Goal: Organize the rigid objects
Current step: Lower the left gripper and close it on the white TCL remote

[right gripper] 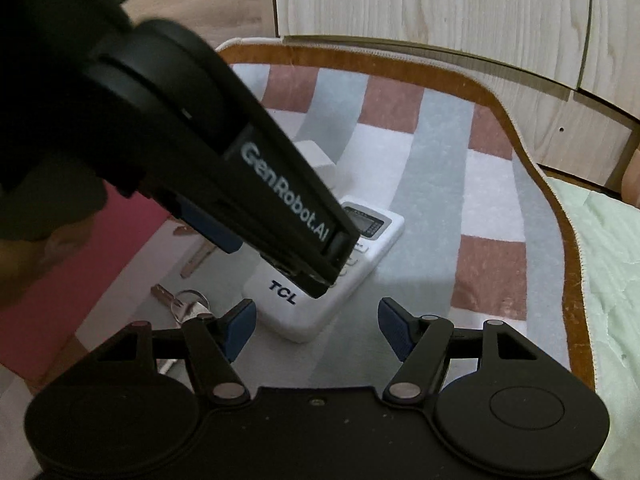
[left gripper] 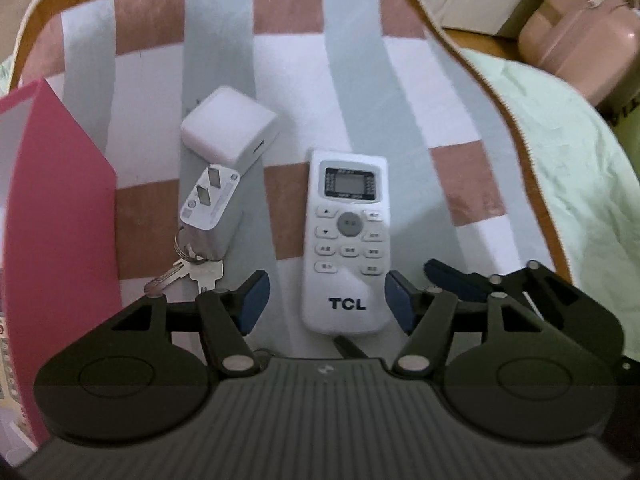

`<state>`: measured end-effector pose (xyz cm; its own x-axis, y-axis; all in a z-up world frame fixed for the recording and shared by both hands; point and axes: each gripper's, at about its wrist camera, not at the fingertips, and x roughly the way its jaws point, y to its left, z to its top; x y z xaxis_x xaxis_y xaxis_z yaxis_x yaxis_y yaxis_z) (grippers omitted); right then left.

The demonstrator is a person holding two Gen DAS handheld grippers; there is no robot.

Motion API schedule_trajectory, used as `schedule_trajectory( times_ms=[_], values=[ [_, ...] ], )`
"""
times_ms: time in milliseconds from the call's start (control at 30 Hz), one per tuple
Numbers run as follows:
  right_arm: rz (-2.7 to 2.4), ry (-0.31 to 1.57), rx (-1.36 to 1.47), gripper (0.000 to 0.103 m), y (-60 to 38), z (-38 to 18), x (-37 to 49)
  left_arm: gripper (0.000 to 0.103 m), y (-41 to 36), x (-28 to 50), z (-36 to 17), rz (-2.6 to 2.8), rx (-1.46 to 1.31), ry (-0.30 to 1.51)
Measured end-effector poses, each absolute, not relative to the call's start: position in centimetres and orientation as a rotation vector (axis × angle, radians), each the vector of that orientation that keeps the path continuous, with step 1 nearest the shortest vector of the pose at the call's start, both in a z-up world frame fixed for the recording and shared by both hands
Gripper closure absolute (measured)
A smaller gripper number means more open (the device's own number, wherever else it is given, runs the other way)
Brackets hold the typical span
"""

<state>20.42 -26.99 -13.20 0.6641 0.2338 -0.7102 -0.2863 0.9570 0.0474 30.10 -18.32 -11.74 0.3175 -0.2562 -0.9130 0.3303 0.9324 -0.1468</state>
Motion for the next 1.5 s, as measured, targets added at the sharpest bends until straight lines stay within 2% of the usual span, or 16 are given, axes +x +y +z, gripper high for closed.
schedule_trajectory(
  times_ms=[200,300,333,600,700,867,967,1033,1100,1133,1500],
  values=[
    [0.331,0.802,-0.065,0.031,-27.3,-13.9,20.7,0.042,-18.1,30.4,-13.3,-0.436,-0.043,1.259],
    [0.346,0.8,-0.056,0.031,-27.2,-13.8,20.5,0.053,-18.0,29.8,-13.2,-0.485,-0.077,1.275],
    [0.352,0.806,-0.044,0.028,-27.1,-13.7,20.4,0.058,-17.9,29.8,-13.2,-0.508,-0.108,1.301],
    [0.338,0.901,-0.091,0.029,-27.3,-12.7,17.7,0.06,-16.8,28.1,-13.9,-0.591,-0.247,1.42],
    [0.316,0.912,-0.136,0.029,-27.3,-12.9,17.1,0.056,-17.2,27.9,-13.6,-0.524,-0.178,1.351],
    [0.298,0.93,-0.098,0.028,-27.3,-13.3,18.4,0.056,-17.2,28.7,-14.1,-0.497,-0.185,1.293],
    [0.314,0.939,-0.109,0.025,-26.8,-13.6,19.4,0.065,-17.4,28.5,-13.8,-0.52,-0.174,1.254],
    [0.302,0.949,-0.111,0.023,-26.4,-13.9,20.4,0.067,-17.5,28.3,-13.9,-0.524,-0.188,1.236],
    [0.297,0.952,-0.113,0.027,-26.3,-13.9,20.8,0.067,-17.5,28.1,-13.8,-0.528,-0.179,1.223],
    [0.291,0.957,-0.119,0.036,-26.4,-13.8,20.9,0.068,-17.4,28.1,-13.7,-0.528,-0.179,1.218],
    [0.239,0.927,-0.007,0.039,-26.6,-10.3,20.1,0.069,-16.8,24.6,-9.9,-0.562,-0.128,1.121]
  ],
)
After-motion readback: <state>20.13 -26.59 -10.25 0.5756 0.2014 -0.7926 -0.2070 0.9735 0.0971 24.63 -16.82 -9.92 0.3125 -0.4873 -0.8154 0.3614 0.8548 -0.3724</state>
